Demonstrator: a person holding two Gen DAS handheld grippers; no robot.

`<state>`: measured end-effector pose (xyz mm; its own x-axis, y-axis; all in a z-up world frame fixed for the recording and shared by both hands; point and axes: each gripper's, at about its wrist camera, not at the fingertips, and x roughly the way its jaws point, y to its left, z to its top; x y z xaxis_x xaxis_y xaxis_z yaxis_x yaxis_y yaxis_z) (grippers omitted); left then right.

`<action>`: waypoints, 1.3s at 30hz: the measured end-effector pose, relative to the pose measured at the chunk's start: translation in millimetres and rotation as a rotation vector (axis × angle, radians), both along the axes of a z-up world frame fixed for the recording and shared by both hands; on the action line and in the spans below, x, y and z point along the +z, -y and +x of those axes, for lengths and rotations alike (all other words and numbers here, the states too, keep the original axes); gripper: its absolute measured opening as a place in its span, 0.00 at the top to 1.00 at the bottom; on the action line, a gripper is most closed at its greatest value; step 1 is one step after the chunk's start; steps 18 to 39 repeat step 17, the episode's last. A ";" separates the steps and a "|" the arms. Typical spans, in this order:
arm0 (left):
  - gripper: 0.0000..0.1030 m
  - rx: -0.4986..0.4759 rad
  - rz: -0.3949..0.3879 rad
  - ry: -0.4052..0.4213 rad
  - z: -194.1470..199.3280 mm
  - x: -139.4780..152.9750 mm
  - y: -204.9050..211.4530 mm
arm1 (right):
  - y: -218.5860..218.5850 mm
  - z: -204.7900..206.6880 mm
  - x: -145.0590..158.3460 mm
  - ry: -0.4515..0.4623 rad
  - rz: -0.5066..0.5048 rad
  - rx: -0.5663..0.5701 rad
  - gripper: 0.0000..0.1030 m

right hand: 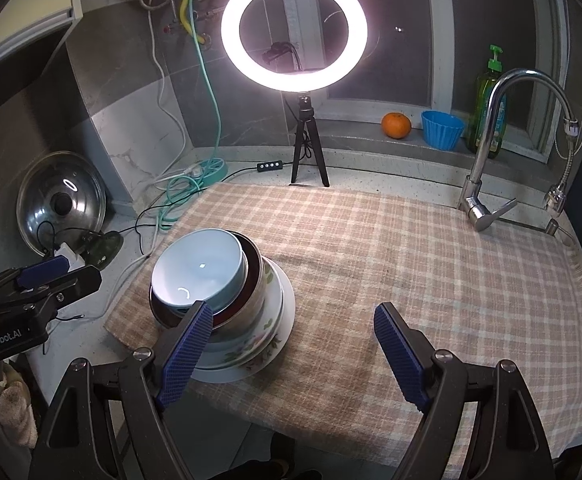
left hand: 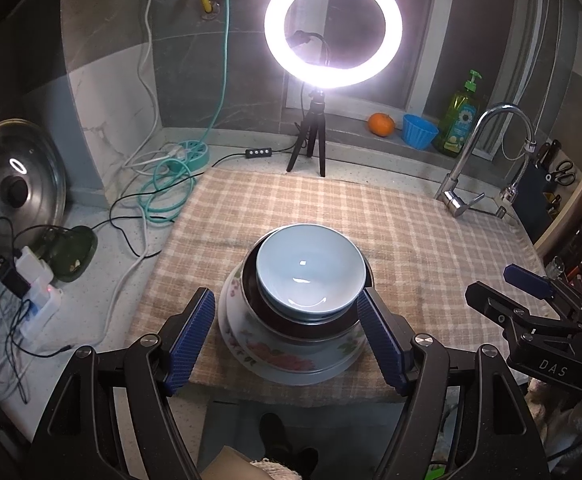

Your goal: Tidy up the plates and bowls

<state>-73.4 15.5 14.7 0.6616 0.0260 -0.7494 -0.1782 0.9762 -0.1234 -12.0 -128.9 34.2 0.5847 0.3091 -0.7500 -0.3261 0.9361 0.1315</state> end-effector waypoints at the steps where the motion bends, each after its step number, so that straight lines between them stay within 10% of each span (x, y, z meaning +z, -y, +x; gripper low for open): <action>1: 0.28 0.001 0.001 0.001 0.2 0.3 0.4 | 0.4 0.4 -0.1 0.000 0.000 -0.002 0.22; 39: 0.28 0.001 0.004 -0.011 9.0 -3.7 -1.4 | 3.3 7.4 -9.7 -0.030 0.010 -0.019 0.22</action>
